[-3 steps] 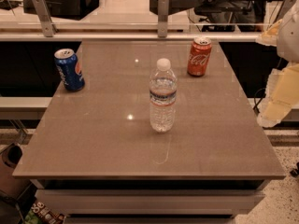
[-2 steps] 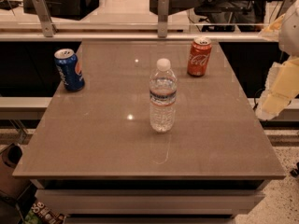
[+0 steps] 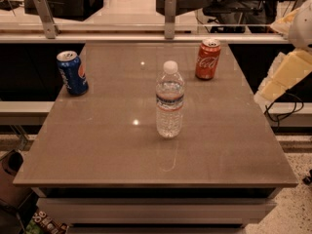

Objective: Pick coke can

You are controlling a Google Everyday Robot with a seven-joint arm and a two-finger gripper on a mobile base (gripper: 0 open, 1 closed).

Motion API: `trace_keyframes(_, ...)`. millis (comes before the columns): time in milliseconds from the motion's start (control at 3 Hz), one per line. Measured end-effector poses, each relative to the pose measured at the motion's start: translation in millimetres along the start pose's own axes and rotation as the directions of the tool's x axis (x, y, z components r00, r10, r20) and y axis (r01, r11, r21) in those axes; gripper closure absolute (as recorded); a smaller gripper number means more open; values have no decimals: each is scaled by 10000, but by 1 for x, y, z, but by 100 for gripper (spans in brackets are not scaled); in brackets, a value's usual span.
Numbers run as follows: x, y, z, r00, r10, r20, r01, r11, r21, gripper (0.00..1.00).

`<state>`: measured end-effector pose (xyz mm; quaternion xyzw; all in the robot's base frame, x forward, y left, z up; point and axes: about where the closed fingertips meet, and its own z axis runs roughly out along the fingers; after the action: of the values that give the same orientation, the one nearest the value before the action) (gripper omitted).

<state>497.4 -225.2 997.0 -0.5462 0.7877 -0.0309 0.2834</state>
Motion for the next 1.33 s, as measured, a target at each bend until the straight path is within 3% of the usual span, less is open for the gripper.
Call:
trace_keyframes(333, -4, -27, 16, 9949, 374, 938, -427, 9975, 561, 0)
trace_keyframes(667, -5, -50, 32, 9786, 828, 1885, -1008, 9910, 882, 0)
trace_keyframes(1000, -13, -68, 59, 9450, 1256, 3018, -1583, 9836, 864, 0)
trace_keyframes(1333, -12, -85, 85, 8977, 1743, 4047, -2226, 9720, 753, 0)
